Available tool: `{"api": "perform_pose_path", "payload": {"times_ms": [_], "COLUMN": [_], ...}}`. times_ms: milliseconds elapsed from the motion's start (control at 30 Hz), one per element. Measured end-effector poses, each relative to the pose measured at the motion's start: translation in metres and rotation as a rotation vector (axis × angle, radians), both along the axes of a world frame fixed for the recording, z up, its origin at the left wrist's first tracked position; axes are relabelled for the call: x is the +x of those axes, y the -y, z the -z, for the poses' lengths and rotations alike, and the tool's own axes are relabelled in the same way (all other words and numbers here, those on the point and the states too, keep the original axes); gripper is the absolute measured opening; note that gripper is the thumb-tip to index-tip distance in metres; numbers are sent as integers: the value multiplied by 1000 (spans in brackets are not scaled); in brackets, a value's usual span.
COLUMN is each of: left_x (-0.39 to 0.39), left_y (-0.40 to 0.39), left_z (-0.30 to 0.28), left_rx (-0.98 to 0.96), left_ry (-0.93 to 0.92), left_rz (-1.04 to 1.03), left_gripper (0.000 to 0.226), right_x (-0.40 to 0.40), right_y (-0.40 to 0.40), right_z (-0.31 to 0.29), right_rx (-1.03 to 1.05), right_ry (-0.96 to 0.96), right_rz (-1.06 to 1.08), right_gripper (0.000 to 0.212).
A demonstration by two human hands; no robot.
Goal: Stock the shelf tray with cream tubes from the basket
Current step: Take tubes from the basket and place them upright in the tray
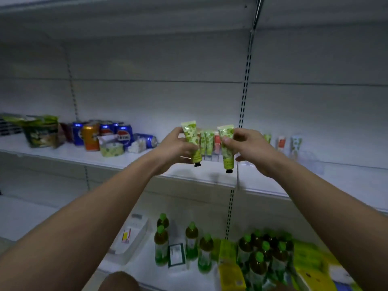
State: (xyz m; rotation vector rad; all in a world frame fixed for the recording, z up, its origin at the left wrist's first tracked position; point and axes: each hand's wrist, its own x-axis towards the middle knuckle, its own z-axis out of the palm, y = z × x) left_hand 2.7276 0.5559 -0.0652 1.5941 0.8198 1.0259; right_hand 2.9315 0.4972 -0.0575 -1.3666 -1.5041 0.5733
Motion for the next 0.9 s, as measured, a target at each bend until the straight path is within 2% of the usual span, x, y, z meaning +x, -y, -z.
{"api": "perform_pose_path", "payload": {"times_ms": [100,233,300,367,600,900], "left_x": [-5,0,7,15,38,65], "left_y": [-19,-47,-65,-87,-156,-215], "left_z": [-28,-40,-36,-29,-19,-8], "left_rx": [57,60,77,121,276,502], "left_ry": [-79,-125,-128,-146,-192,-331], "left_rz": [-9,-15,-28,-73,-105,-267], "left_gripper": [61,36,25,22,2,10], "right_x": [9,16,19,21,29,39], "right_y": [-12,-37,-55,-74,-143,-199], "right_z": [-23,-37,-35,-30,-17,-21], "right_rx": [-15,-33,-28,-17,-33,84], "right_ry": [-10,35,127,218,344,544], "right_rz": [2,27,49,66,88,180], "right_gripper": [30,23,17,15,9,5]}}
